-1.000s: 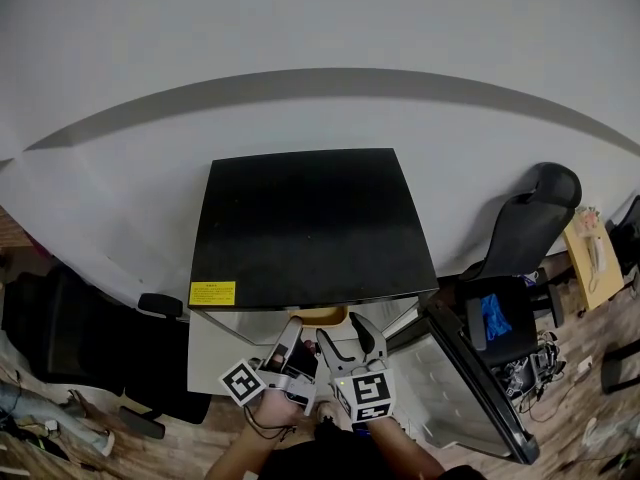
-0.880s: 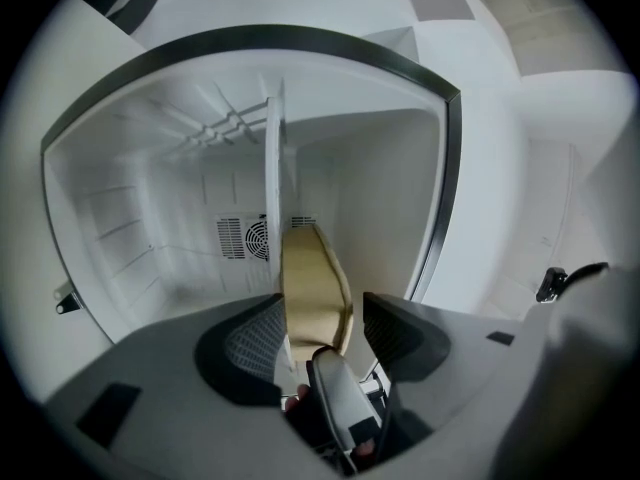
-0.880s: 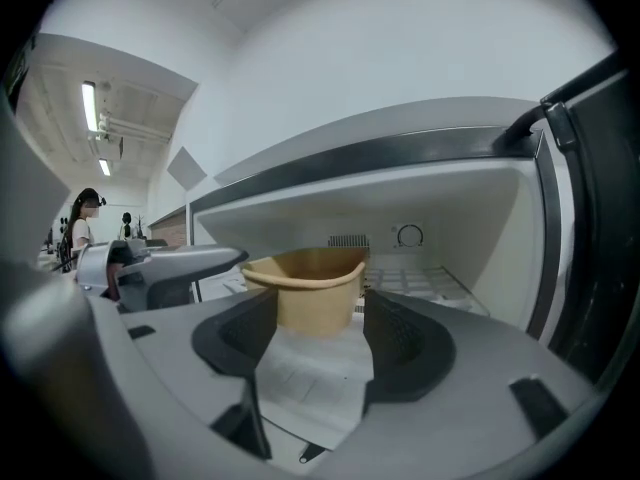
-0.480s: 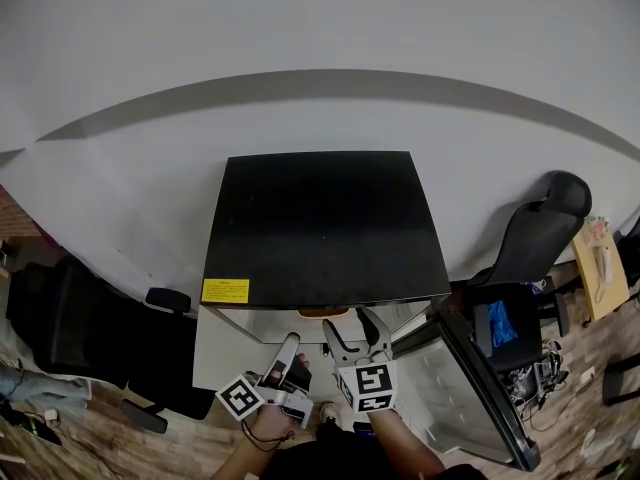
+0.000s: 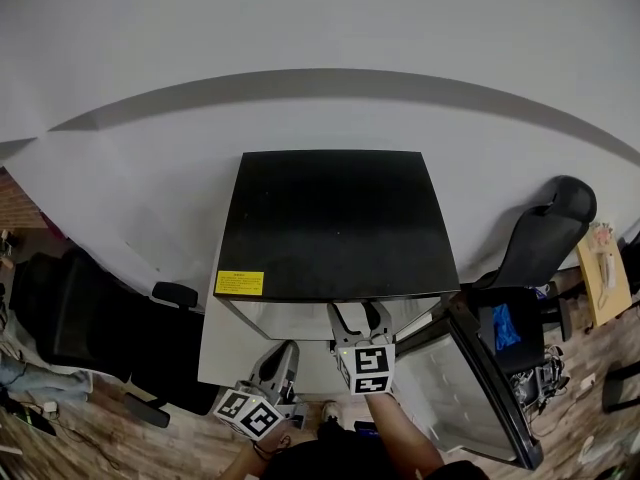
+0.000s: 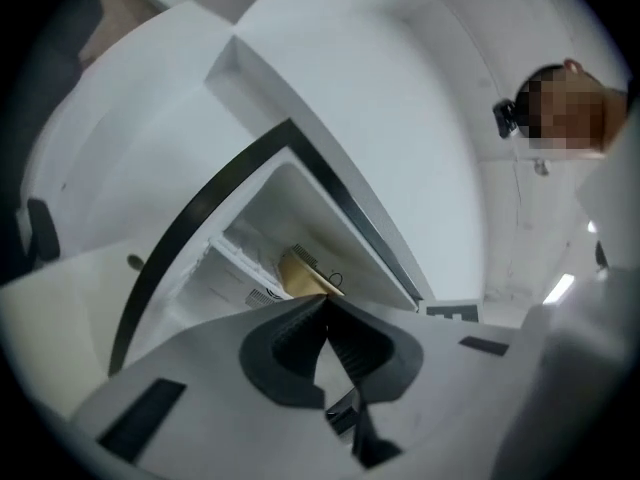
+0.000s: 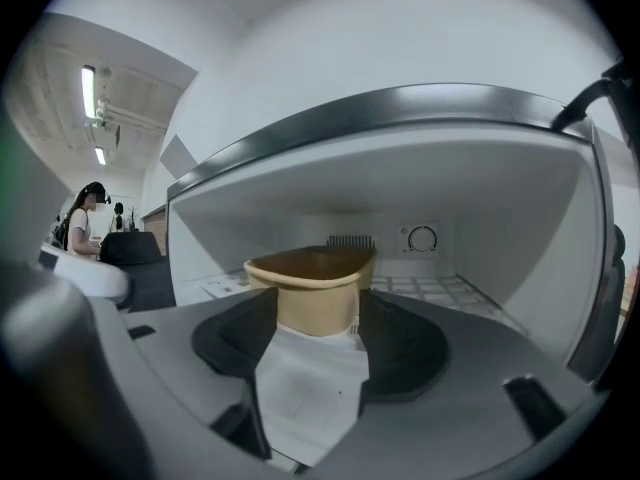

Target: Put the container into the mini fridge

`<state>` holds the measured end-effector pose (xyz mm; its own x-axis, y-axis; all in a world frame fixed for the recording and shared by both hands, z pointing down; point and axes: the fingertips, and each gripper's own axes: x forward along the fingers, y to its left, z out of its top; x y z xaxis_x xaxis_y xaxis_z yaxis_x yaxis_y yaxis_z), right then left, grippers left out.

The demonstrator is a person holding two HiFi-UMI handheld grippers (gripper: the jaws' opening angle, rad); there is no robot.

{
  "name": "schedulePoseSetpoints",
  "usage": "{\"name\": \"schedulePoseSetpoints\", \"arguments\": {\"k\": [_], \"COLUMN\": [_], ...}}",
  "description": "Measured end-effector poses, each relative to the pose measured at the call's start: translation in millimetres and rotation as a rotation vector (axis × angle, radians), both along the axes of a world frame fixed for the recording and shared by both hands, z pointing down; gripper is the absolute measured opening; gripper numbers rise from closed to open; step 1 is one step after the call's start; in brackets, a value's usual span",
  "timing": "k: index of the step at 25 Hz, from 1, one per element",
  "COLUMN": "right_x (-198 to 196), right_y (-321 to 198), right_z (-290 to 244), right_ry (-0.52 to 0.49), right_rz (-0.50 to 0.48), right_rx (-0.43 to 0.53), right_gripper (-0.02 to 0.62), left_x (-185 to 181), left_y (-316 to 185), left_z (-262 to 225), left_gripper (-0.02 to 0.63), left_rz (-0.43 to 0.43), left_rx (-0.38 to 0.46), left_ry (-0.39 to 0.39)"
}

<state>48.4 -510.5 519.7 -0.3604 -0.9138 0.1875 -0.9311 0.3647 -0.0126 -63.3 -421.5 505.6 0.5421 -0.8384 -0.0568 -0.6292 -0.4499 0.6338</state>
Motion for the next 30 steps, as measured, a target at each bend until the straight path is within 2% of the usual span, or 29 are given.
{"name": "schedulePoseSetpoints", "arguments": {"k": [3,13,19,20,23,26,30], "right_x": [0,1,-6,-8,-13,-20,-30], "right_y": [-4,6,51,63,101,145,208], "right_z": [1,-3,-8,-8,-6,0,7], "right_ry": [0.004,0.010,-0.030,-0.034,-0.028,-0.027,-0.063], "right_rz": [0.009,0.032,0.026,0.023,0.027,0.035,0.052], "right_rx": [-0.004,0.000,-0.002,-0.007,-0.016,-0.039,-0.081], "right_gripper": [0.265,0.265,0.264,0.253,0.096,0.052,0.029], "left_x": [-1,-8,-25,-28,-40,-53,-73], "left_y": [7,36,72,81,109,144,192], "left_z": [-7,-20,-24,-25,-27,-29,-30], "left_gripper": [0.008,0.008,0.008,0.008,0.008,0.008,0.008], "left_rz": [-0.007,-0.021,-0.050,-0.054,-0.060,-0.063,-0.067], "left_rx": [0.049,0.110,0.145,0.148,0.158,0.175,0.191], "left_ry": [-0.090,-0.177,-0.222,-0.227,-0.235,-0.246,-0.299]}}
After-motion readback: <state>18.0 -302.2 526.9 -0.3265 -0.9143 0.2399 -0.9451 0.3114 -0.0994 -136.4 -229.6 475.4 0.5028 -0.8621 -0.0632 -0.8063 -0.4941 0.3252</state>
